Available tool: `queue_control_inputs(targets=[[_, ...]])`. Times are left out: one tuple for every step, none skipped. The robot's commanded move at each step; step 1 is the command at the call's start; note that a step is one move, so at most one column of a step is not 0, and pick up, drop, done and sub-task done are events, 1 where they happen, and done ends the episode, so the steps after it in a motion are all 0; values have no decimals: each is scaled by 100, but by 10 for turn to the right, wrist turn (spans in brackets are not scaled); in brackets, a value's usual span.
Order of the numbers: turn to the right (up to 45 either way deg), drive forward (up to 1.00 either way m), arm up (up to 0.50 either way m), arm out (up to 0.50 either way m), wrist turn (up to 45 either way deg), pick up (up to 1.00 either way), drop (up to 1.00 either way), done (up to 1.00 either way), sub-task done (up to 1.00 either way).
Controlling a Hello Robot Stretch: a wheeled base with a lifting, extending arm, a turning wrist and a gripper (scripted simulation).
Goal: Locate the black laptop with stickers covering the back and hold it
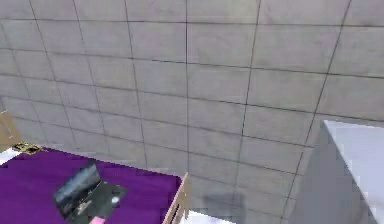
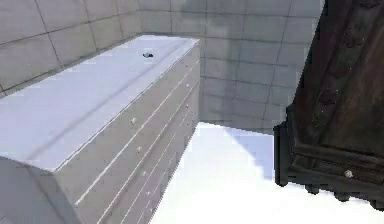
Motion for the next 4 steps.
queue_control_inputs(targets=[[-450,0,0,0,0,0,0,0,0],[-450,0,0,0,0,0,0,0,0],[-300,0,0,0,0,0,0,0,0],[450,0,0,0,0,0,0,0,0]])
